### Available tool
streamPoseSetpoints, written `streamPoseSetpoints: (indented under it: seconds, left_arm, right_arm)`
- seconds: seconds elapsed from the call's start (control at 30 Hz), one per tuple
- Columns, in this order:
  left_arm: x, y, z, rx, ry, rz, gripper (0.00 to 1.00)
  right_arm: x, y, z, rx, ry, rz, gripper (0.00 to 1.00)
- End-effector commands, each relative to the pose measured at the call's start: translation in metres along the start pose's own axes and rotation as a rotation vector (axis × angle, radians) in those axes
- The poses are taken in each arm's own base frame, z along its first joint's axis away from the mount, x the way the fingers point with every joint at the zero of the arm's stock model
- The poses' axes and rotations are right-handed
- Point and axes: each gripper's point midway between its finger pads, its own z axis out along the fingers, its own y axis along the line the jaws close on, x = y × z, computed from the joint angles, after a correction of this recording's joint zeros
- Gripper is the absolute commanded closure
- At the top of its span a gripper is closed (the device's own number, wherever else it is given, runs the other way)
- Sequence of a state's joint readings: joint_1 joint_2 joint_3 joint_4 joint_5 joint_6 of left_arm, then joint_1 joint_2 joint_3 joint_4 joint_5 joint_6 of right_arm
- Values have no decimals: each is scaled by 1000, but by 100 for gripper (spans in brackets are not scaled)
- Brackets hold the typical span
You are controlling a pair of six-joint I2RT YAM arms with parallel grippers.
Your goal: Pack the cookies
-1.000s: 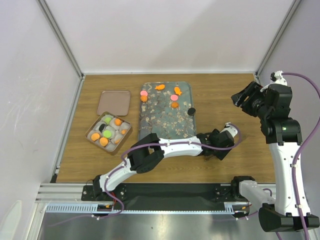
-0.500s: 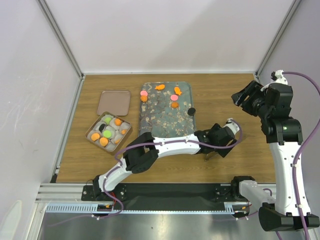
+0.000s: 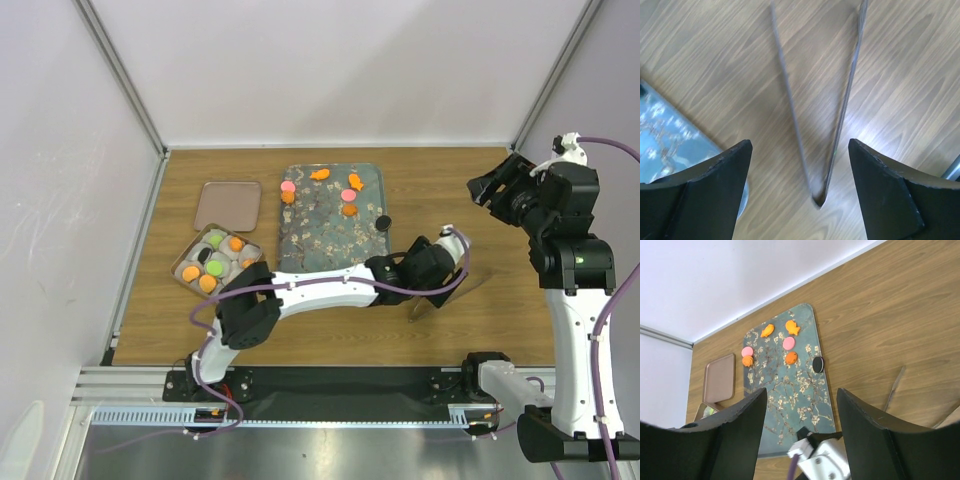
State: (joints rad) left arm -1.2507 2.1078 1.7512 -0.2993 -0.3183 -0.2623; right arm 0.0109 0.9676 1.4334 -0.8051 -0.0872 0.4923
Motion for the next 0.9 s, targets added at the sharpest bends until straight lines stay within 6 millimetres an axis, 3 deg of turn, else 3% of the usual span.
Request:
streamPoseSetpoints:
  seconds: [0.0,0.03,0.07,0.13,0.17,0.33,0.53,0.57,0.63,0.67,0.73,0.77,0.83,0.87]
  left_arm:
    - [-30,22,-34,-29,-83,-71,17]
    - [-37,28,-47,-27,-101,-91,18]
    - [-25,39,-48,-43,-79,-99,18]
    - [-32,51,-67,-50,-104,-133,20]
    - [-19,62,-69,-71,-81,-138,20]
    - [-14,96,-104,-131,-93,-195,23]
    - [-3,162,-154,-245,-98,-326,26]
    - [-5,184,-162,-285,-110,-363,26]
    - [-14,208,-181,-313,-147,-430,27]
    - [-15,241,-192,-379,-155,-485,27]
    - [-16,269,-200,-385,-158,-593,29]
    - [-20,308,-212,-443,-189,-664,29]
    - [-19,338,-219,-473,-191,-734,30]
    - [-19,372,-230,-538,-203,-780,30]
  right_arm:
    - [-12,9,-6,-35,-35,-20,35]
    - [-12,9,-5,-36,-33,-22,35]
    - [-12,10,-5,-42,-34,-21,35]
    - [-11,11,-2,-47,-33,-19,35]
    - [-11,12,-2,-55,-33,-19,35]
    - [-1,9,9,-68,-15,-10,35]
    - [24,-1,28,-72,41,-2,35]
    - [28,-2,30,-76,50,0,35]
    - [35,-4,39,-87,61,16,35]
    - [49,-7,46,-95,100,28,35]
    - [64,-4,60,-121,134,38,36]
    - [76,-6,67,-115,162,34,36]
    - [92,3,75,-131,202,1,35]
    - [100,0,83,-106,219,-8,36]
